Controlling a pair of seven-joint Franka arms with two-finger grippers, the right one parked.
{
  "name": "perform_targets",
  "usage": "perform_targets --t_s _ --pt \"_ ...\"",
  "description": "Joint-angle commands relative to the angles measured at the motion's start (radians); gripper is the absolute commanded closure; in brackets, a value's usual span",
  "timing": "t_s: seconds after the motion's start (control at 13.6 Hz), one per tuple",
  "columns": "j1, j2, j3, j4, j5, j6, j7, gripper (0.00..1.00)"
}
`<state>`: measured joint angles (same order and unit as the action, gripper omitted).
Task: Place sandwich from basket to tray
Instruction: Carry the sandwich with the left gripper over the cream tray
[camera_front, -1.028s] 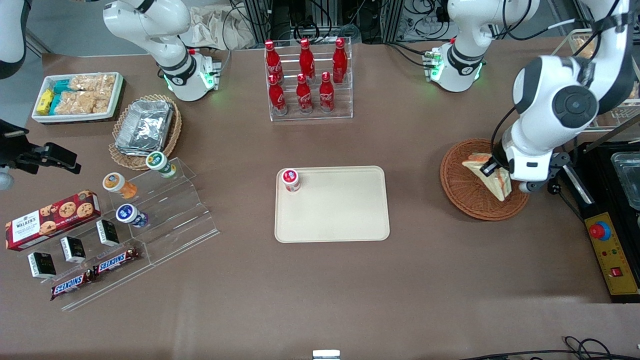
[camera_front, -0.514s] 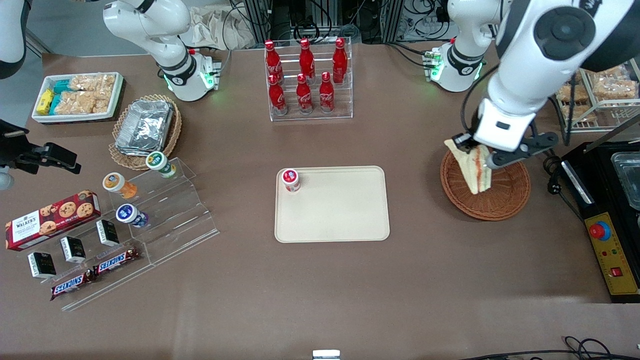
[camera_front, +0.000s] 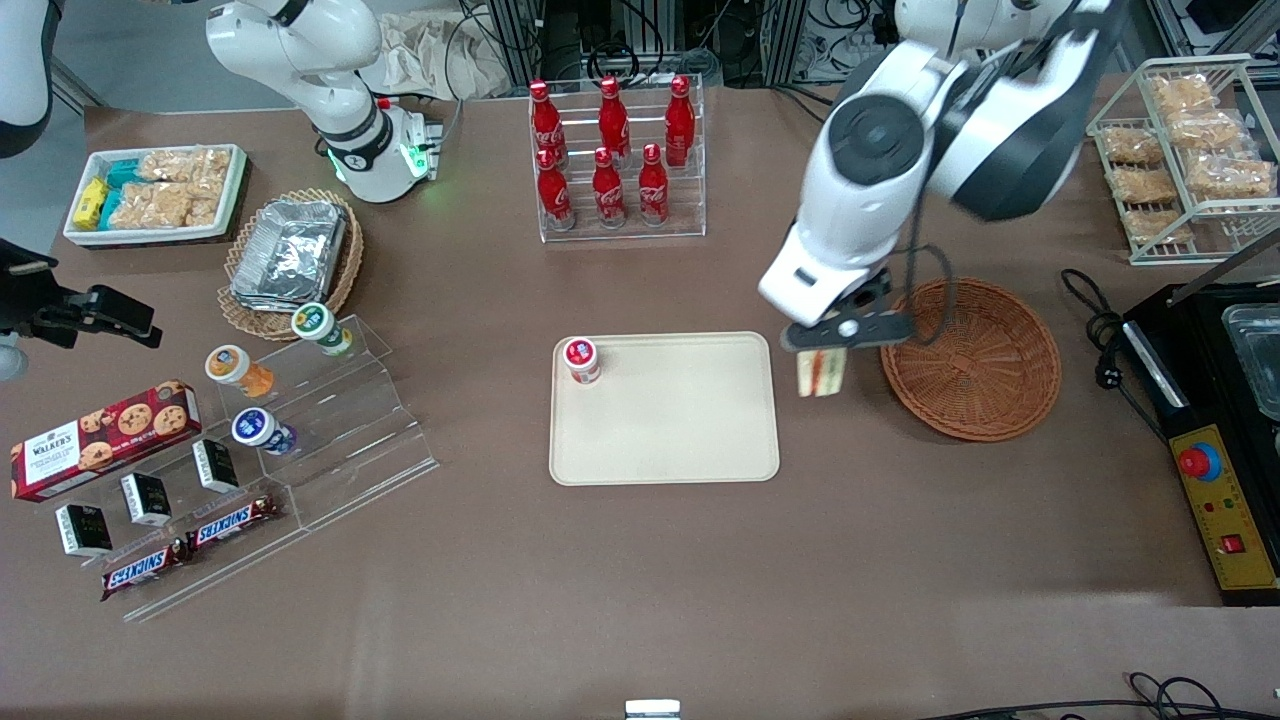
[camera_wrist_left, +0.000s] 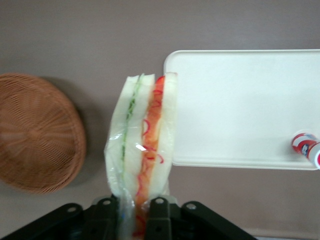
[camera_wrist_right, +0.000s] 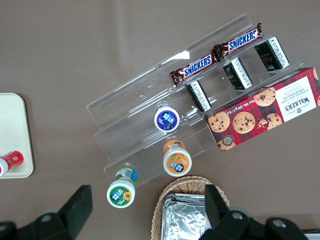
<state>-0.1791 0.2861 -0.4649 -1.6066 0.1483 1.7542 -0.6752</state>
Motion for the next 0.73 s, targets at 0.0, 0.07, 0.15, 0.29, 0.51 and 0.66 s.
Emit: perform_targets --t_s 0.0,0.07,0.15,0.29,0.51,0.66 --pt "-0.035 0.128 -0.003 0.045 0.055 0.079 -0.021 1.0" --pt "-0.049 0.169 -0.003 0.045 0.091 0.106 -0.027 1.0" --pt "-0.052 0.204 -0.003 0.043 0.106 0.149 -0.036 1.0" --pt "-0.074 0.27 -0.001 0.034 0.141 0.238 -0.058 1.0" --pt "-0.092 0.34 -0.001 0.03 0.201 0.291 -0.116 1.0" --pt "-0.094 0.358 -0.001 0.028 0.203 0.307 -0.162 1.0"
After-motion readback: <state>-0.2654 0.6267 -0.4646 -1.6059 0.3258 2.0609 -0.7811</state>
